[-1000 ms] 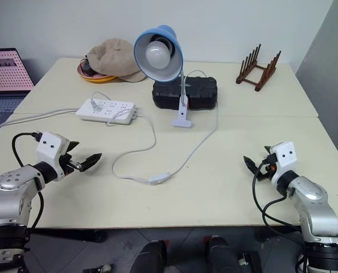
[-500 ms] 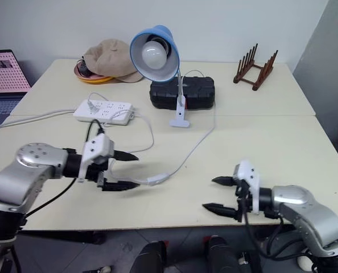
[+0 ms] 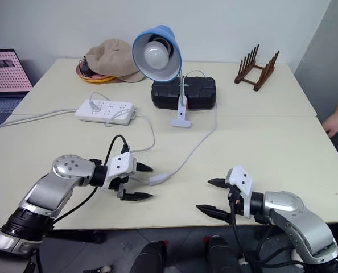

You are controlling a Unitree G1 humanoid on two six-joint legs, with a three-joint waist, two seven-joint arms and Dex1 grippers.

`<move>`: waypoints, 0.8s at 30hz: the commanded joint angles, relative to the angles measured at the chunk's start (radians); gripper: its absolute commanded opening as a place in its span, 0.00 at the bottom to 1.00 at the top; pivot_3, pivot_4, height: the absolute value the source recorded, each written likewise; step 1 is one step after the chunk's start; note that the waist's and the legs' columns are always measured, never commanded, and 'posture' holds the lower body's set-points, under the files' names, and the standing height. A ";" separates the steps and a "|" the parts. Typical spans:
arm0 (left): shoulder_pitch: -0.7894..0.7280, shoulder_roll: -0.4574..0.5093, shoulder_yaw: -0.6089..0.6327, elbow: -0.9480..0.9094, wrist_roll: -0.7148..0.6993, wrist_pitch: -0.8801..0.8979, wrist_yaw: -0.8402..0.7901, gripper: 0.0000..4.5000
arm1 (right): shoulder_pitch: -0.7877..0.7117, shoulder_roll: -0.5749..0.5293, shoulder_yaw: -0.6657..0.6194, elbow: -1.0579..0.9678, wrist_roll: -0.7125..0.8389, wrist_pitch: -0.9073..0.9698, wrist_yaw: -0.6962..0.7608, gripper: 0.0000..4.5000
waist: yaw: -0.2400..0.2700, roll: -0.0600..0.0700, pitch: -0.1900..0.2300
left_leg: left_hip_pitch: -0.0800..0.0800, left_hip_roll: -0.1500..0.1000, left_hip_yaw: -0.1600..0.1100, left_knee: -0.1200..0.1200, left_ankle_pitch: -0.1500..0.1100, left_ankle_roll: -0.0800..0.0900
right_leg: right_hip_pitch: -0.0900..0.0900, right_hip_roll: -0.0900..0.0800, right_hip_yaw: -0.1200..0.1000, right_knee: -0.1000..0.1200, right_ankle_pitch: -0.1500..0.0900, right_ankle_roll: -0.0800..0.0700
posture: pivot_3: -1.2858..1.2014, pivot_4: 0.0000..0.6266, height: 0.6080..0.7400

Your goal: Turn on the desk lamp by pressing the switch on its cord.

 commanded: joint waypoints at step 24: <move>-0.110 -0.159 0.161 -0.018 -0.332 0.559 0.055 0.07 | 0.032 0.080 -0.122 -0.002 0.192 0.089 -0.090 1.00 | 0.000 0.000 0.000 | 0.000 0.000 -0.001 0.000 0.000 0.000 | 0.000 0.000 0.000 0.001 0.000 0.001 | 0.52 0.24 1.00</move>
